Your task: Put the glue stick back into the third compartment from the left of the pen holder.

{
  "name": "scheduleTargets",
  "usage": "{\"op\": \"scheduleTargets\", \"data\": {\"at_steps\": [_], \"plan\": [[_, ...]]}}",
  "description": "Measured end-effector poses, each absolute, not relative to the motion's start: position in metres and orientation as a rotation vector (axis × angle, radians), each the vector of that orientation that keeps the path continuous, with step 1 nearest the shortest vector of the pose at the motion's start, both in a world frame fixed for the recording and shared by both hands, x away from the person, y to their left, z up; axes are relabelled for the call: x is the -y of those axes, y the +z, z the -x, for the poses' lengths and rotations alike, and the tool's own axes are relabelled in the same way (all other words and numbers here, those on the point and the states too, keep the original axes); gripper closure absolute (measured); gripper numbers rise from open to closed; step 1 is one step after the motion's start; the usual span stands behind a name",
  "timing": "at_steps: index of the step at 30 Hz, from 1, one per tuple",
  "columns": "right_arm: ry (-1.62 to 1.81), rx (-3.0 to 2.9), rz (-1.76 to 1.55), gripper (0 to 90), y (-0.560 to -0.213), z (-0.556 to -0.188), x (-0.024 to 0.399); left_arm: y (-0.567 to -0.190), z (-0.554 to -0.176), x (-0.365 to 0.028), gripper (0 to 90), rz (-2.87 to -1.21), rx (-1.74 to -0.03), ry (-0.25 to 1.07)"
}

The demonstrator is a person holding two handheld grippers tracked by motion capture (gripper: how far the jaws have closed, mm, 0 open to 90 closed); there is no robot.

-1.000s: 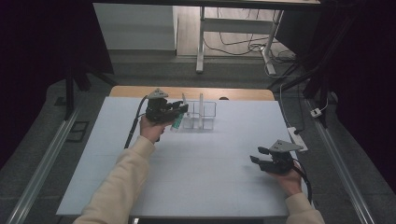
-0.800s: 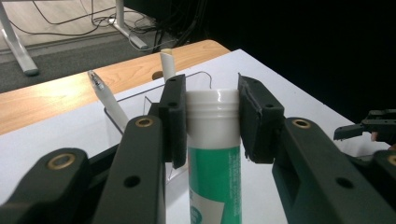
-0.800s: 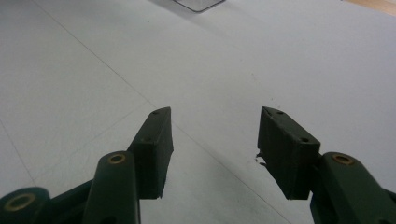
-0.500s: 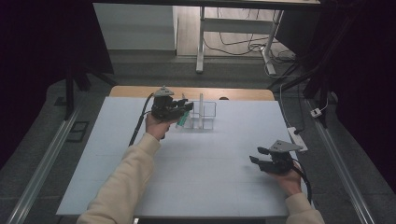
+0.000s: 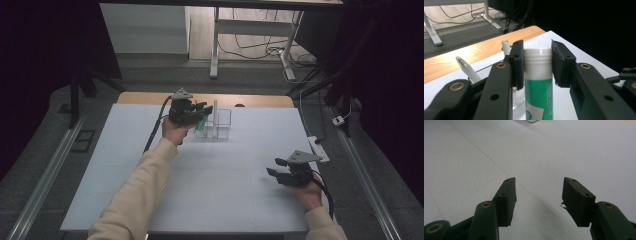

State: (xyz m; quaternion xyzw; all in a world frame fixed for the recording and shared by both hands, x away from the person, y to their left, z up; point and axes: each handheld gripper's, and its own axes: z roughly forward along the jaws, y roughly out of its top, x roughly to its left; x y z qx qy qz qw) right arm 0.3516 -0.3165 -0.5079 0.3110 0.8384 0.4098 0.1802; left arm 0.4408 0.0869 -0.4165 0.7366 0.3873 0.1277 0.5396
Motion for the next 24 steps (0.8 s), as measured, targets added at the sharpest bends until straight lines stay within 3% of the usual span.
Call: {"op": "scheduleTargets", "data": {"at_steps": [24], "plan": [[1.184, -2.363, -0.901, 43.3, -0.507, -0.352, 0.318, -0.415, -0.465, -0.057, 64.9, -1.792, -0.900, 0.322]]}}
